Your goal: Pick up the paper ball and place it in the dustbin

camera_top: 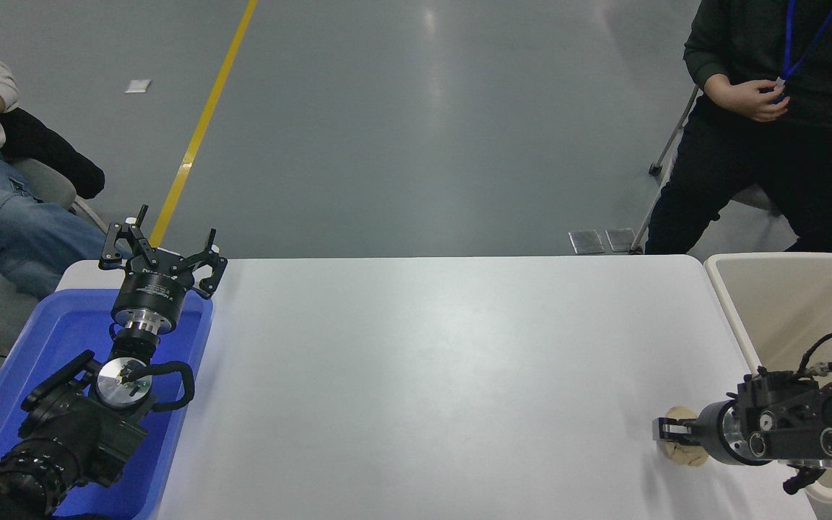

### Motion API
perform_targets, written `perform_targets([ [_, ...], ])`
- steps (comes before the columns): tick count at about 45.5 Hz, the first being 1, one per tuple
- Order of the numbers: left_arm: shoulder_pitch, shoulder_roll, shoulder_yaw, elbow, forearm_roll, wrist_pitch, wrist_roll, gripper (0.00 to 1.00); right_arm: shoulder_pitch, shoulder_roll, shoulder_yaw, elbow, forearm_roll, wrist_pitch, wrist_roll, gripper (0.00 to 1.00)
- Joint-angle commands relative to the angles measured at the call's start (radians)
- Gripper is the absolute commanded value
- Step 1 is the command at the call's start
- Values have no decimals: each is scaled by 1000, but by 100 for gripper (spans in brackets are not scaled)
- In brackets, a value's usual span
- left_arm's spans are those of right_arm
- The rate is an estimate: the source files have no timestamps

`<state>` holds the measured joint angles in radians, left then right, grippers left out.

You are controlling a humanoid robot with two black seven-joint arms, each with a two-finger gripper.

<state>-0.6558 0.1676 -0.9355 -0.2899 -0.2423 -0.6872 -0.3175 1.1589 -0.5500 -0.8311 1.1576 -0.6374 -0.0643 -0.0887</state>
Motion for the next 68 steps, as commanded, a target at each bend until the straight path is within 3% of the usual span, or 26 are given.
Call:
perform_targets([
  [1, 1, 1, 0, 0, 0, -2, 0, 99, 172, -62, -97, 103, -13, 5, 4, 0],
  [13, 1, 0, 0, 0, 0, -2, 0, 99, 672, -113, -298, 341, -2, 87, 7, 0],
  [24, -1, 1, 0, 0, 0, -2, 0, 99, 962, -93, -312, 363, 111, 267, 7, 0],
  [38, 1, 0, 1, 0, 0, 0, 0, 99, 1203, -70, -356, 363, 148, 428, 7, 0],
  [57, 1, 1, 0, 0, 0, -2, 0, 99, 1219, -54, -388, 330, 157, 437, 7, 0],
  [68, 1, 1, 0, 0, 0, 0, 0, 99, 891, -91, -421, -4, 200, 279, 0, 0],
])
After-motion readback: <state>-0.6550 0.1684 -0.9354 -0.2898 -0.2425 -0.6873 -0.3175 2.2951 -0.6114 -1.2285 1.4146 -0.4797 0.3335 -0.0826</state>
